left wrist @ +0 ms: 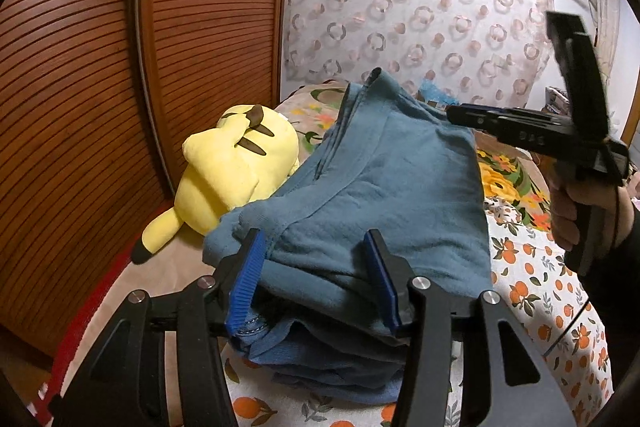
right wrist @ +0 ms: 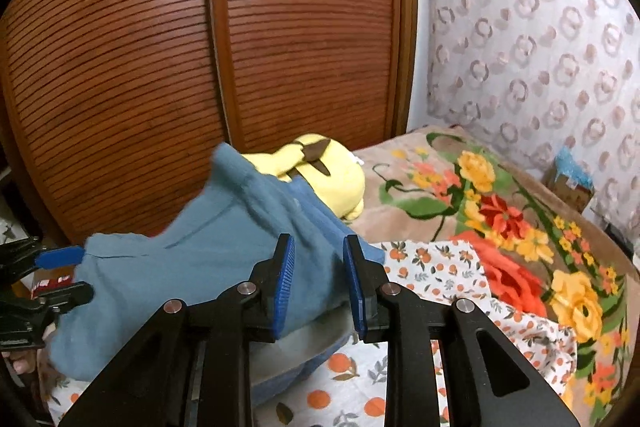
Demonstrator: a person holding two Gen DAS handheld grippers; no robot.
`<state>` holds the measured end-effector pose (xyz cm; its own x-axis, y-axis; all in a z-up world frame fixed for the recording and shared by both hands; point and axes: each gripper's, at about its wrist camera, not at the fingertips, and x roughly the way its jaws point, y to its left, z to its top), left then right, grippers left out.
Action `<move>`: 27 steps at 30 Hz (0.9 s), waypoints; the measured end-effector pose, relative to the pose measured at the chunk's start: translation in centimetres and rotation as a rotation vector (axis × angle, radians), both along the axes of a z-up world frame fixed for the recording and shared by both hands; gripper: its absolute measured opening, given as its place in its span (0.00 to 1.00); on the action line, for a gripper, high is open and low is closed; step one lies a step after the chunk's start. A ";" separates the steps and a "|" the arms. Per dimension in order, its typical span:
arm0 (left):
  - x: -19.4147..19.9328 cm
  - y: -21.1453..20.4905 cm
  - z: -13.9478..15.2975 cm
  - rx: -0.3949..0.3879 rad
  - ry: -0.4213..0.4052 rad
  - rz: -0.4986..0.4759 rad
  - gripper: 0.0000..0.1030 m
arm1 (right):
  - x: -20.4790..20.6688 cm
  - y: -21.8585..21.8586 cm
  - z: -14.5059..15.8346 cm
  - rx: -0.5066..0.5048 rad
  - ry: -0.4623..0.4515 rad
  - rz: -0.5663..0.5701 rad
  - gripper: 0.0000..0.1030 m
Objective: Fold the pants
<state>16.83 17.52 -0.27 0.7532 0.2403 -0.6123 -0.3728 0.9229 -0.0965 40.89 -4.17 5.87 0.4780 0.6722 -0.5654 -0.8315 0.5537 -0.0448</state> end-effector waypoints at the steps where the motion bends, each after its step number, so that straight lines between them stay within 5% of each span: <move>1: 0.0 0.0 0.1 0.001 0.000 0.000 0.51 | -0.6 -0.1 0.1 0.006 -0.002 0.006 0.25; 6: -0.5 0.4 0.3 -0.002 0.004 -0.008 0.52 | -3.0 -0.5 0.1 0.021 0.005 0.018 0.27; 13: -1.7 0.5 0.8 0.003 -0.012 -0.014 0.77 | -5.5 -1.8 -0.1 0.024 0.017 0.026 0.29; 27: -4.7 -0.1 1.4 0.024 -0.029 -0.022 0.90 | -9.1 -3.3 0.4 0.049 0.031 0.012 0.40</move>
